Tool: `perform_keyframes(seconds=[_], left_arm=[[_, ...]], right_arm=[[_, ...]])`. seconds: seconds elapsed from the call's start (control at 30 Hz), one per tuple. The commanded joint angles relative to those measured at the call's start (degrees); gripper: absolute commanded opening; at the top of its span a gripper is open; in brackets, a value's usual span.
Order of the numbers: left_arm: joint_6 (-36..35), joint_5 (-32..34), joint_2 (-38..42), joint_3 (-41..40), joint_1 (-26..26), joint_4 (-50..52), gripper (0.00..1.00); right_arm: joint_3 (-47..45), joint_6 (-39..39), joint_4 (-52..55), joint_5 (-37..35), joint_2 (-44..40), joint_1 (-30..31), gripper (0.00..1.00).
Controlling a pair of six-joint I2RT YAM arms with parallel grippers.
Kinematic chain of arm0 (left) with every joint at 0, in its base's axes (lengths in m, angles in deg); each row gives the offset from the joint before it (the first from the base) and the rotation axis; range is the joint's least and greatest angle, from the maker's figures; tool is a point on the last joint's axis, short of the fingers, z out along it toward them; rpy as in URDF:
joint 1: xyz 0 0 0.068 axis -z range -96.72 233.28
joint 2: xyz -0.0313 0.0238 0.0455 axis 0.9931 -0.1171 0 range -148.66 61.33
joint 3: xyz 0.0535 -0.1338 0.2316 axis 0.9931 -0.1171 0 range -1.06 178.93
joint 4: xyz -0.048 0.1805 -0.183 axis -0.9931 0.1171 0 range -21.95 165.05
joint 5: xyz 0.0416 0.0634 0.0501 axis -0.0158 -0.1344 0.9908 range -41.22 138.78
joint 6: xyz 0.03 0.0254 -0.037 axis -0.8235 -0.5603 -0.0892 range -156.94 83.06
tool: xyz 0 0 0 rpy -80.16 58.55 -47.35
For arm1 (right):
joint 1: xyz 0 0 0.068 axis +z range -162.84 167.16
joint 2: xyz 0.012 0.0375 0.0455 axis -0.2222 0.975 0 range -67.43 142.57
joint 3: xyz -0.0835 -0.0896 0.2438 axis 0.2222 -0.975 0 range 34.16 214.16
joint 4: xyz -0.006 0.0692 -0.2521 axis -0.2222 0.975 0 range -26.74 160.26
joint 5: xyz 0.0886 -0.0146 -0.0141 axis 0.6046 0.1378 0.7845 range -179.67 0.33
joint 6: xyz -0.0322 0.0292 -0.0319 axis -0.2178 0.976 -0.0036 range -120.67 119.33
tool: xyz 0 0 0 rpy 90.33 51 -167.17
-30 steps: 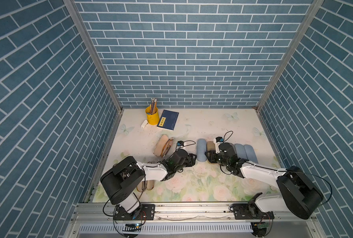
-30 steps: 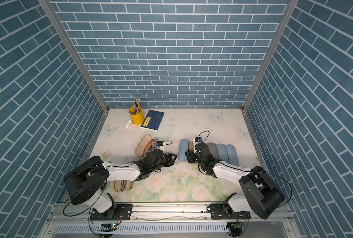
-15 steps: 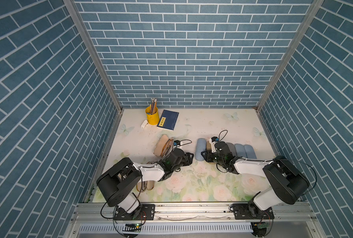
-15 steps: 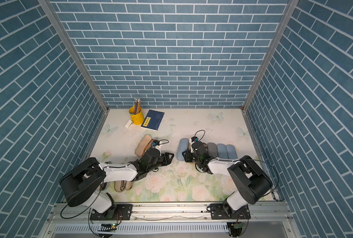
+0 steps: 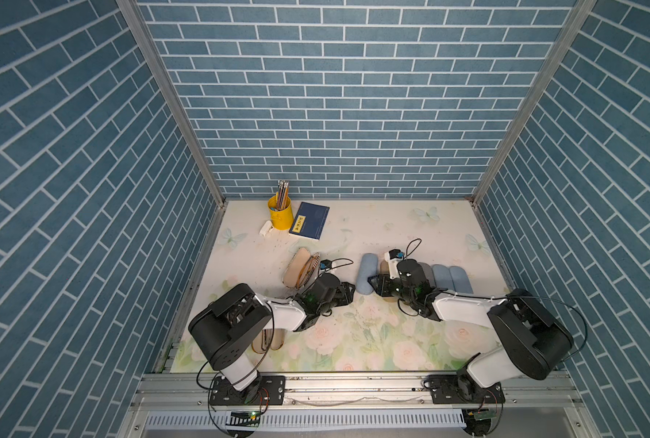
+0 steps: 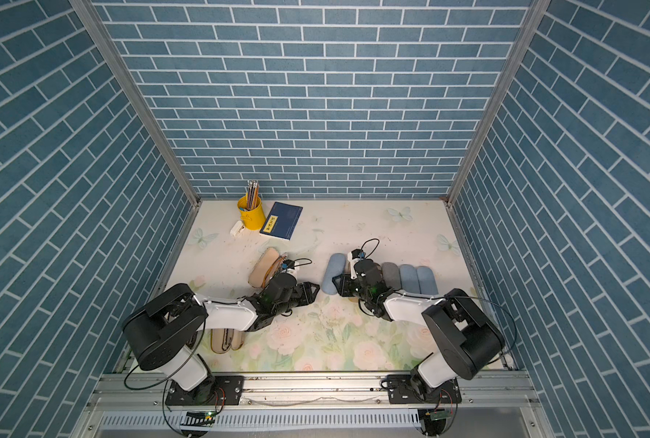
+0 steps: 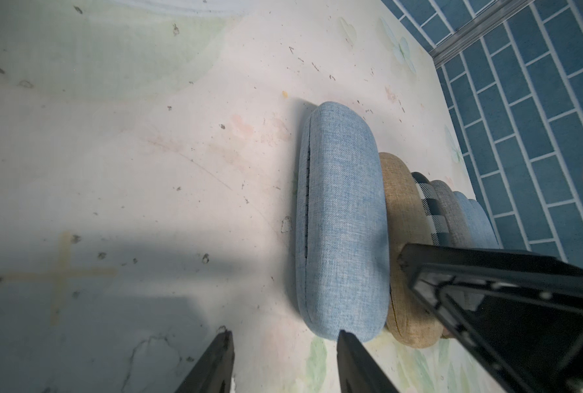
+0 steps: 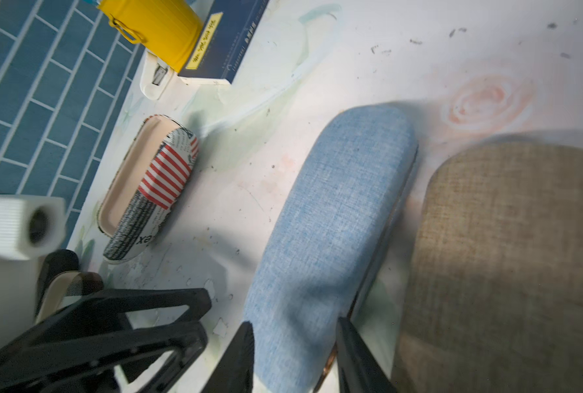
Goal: Close the glasses case
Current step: Move the glasses case to the center of the board.
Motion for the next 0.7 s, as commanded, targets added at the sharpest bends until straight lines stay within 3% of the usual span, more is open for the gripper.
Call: perform_keyframes(seconds=[0.0,0.17,0.3,0.43,0.67], left_arm=[[-0.9,-0.3,-0.8,1.7,-0.5,-0.5,0.53],[-1.8,-0.2,-1.7,3.6,-0.6,0.5,0.53],[-2.5,-0.6,-3.4,6.2,-0.6,1.5,0.52],[-2.9,-0.5,-5.4,8.7,-0.7,2.3,0.49],[-3.8,-1.3,-6.4,11.7,-0.3,2.8,0.44]], right_arm=[[-0.6,-0.2,3.3,-2.5,-4.3,-0.3,0.41],[-1.3,-1.2,7.6,-6.4,-6.9,-1.3,0.40],[-2.0,-1.6,7.8,-6.5,-6.5,-2.7,0.26],[-1.1,-2.6,8.6,-6.8,-4.1,-2.9,0.19],[-2.0,-2.7,8.1,-7.6,-3.6,-3.4,0.18]])
